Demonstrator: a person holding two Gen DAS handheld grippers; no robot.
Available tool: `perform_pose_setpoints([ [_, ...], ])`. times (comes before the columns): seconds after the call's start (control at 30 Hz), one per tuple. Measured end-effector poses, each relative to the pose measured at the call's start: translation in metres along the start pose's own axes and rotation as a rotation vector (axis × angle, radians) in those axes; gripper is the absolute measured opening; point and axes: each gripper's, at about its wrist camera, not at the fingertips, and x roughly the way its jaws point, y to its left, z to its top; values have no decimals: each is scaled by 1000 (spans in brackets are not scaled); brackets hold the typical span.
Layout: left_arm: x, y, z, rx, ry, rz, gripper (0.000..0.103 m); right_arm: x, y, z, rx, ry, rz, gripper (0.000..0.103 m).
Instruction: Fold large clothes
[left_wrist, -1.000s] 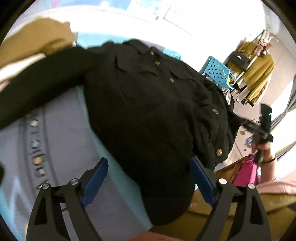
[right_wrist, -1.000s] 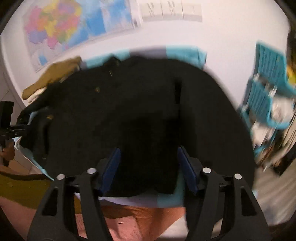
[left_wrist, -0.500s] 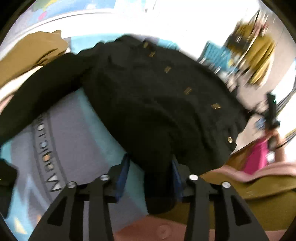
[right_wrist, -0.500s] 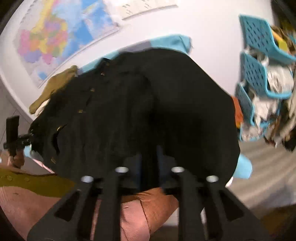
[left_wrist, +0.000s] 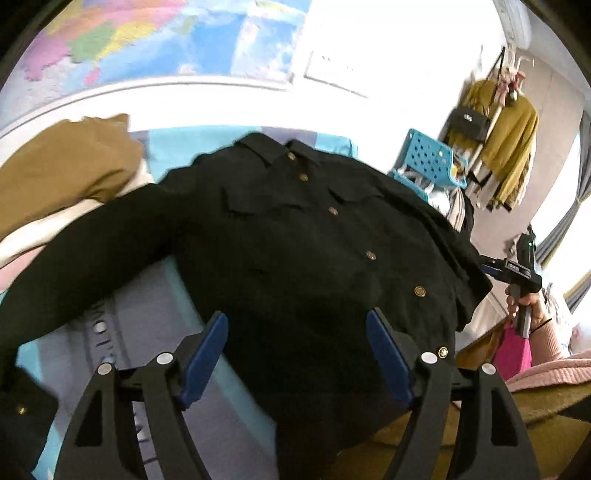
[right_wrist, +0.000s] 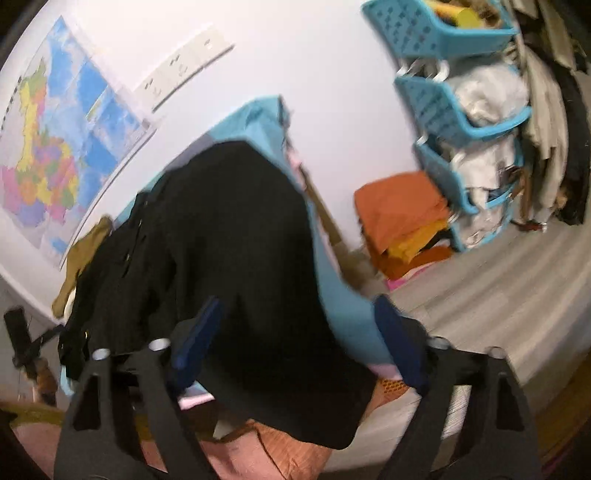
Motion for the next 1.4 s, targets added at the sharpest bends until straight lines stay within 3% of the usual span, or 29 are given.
perform_pose_setpoints([
  [0.1, 18, -11, 10, 24, 27, -10, 75, -3, 13, 0, -87, 1, -65, 27],
  [0.2, 29, -13, 18, 38, 31, -36, 75, -19, 26, 12, -170, -43, -129, 3],
  [0.3, 38, -18, 25, 55, 30, -54, 75, -35, 42, 27, -233, -72, -149, 0],
  [0.47, 54, -22, 32, 66, 48, -98, 75, -60, 62, 55, -240, -131, -8, 1],
  [0.5, 56, -24, 33, 72, 50, -102, 75, -59, 65, 60, -250, -122, -51, 8],
  [0.53, 58, -25, 34, 75, 52, -108, 75, -54, 66, 62, -263, -104, -102, 24],
  [0.57, 60, -26, 35, 77, 56, -119, 75, -47, 63, 62, -260, -76, -138, 67],
  [0.6, 62, -27, 35, 79, 58, -129, 75, -36, 58, 59, -238, -45, -136, 68],
  [0.7, 67, -31, 35, 85, 65, -142, 77, 3, 42, 43, -201, 75, -187, 50],
  [0.77, 69, -31, 35, 88, 74, -148, 77, 20, 36, 31, -201, 116, -170, 26],
  [0.8, 71, -32, 35, 89, 78, -149, 77, 22, 39, 28, -232, 101, -213, 15],
  [0.87, 73, -33, 35, 89, 87, -151, 77, 18, 44, 28, -259, 89, -238, 5],
  [0.97, 74, -33, 38, 94, 81, -158, 77, -1, 63, 35, -315, 42, -261, 4],
  [1.17, 76, -35, 51, 115, 71, -168, 77, -58, 100, 86, -335, -77, -151, 4],
  [1.3, 72, -38, 65, 146, 44, -196, 79, -92, 163, 119, -446, -123, -28, 4],
  [1.4, 68, -41, 76, 162, 13, -225, 80, -87, 227, 132, -571, -102, 53, 4],
])
